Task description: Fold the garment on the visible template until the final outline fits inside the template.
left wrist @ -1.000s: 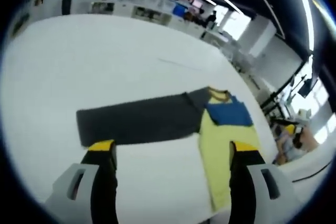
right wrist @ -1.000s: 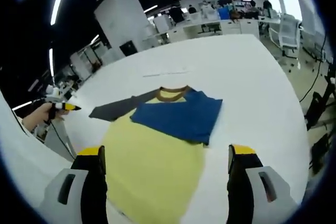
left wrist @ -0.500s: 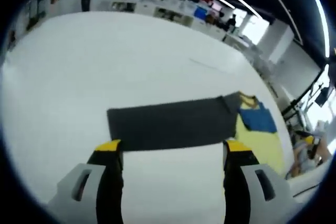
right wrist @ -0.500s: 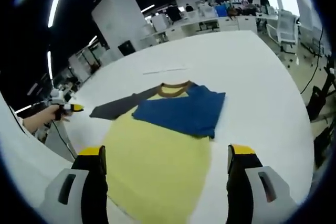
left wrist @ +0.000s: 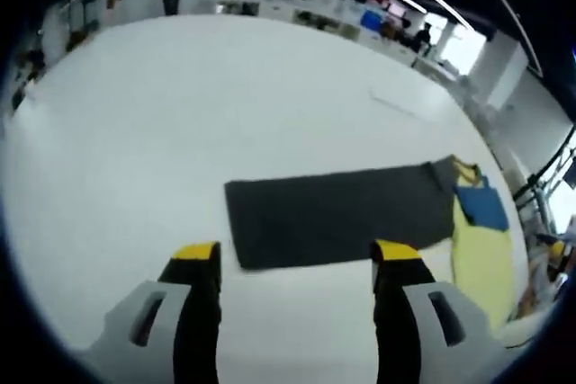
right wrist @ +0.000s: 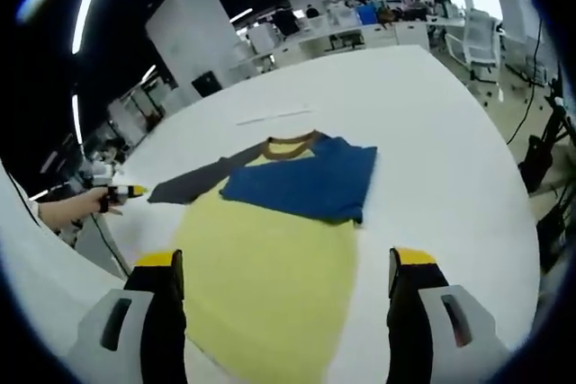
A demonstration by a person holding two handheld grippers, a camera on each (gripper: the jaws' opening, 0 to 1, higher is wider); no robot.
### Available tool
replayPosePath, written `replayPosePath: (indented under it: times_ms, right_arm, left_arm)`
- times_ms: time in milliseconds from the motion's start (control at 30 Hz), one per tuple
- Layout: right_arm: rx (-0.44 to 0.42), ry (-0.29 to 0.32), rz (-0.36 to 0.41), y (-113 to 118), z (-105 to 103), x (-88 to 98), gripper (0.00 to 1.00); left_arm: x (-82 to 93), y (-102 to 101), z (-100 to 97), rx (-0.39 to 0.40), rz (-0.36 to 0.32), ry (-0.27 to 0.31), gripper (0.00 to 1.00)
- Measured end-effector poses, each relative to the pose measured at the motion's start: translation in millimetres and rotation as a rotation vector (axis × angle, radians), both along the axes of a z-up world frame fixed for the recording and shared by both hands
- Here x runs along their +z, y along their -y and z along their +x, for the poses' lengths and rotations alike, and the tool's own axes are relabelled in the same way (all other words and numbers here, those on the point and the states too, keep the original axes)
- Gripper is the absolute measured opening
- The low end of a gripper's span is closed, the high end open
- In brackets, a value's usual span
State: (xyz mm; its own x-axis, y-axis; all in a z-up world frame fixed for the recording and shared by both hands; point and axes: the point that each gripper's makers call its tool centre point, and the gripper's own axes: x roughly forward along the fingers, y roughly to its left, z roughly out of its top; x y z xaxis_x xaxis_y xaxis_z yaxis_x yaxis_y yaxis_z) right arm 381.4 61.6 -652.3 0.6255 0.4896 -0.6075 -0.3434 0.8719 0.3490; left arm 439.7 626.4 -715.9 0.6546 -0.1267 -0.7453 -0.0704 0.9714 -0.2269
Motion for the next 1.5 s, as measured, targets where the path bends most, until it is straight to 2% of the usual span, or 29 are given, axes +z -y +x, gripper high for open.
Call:
replayPosePath:
  times_ms: [133, 300, 500, 700, 800, 967, 1067, 1167, 1267, 1500]
  right_arm:
    - [-0.009, -0.004, -0.003, 1, -1, -0.1, 0.94]
    - [-0.009, -0.004, -0.013, 1, 1, 1.4, 0.93]
    - [-0.006, -0.007, -0.018, 0, 2, 2.5, 0.93]
    - [-0.009, -0.007, -0.021, -1, 3, 3.5, 0.93]
    - [-0.011, -0.011, -0.027, 1, 3, 2.7, 0.93]
    - [-0.014, -0.016, -0.034, 1, 3, 3.4, 0.93]
    - [-0.014, -0.017, -0.038, 1, 2, 3.8, 0.93]
    - [-0.017, -0.020, -0.038, 1, 2, 3.5, 0.93]
    - [-0.014, -0.024, -0.041, 0, 2, 2.9, 0.93]
    - [-0.006, -0.026, -0.044, -2, 4, 3.9, 0.93]
  left_arm:
    - [-7.3, -6, 4.5, 0.006, 0.042, 0.002, 0.62]
    - [-9.7, -13, 10.8, 0.039, 0.035, 0.023, 0.56]
    - [-8.3, -30, 21.5, 0.084, 0.068, 0.043, 0.43]
    - [-15.8, -36, 24.1, 0.083, 0.100, 0.026, 0.36]
    - [-17.6, -34, 25.9, 0.085, 0.084, 0.024, 0.36]
    - [-24.8, -40, 26.4, 0.097, 0.106, 0.006, 0.31]
    - [-24.2, -39, 27.9, 0.102, 0.092, 0.009, 0.29]
    - [-26.1, -43, 28.2, 0.096, 0.117, -0.002, 0.27]
    - [-28.0, -44, 28.5, 0.105, 0.110, -0.005, 0.22]
    - [-32.3, -43, 26.5, 0.101, 0.119, -0.029, 0.18]
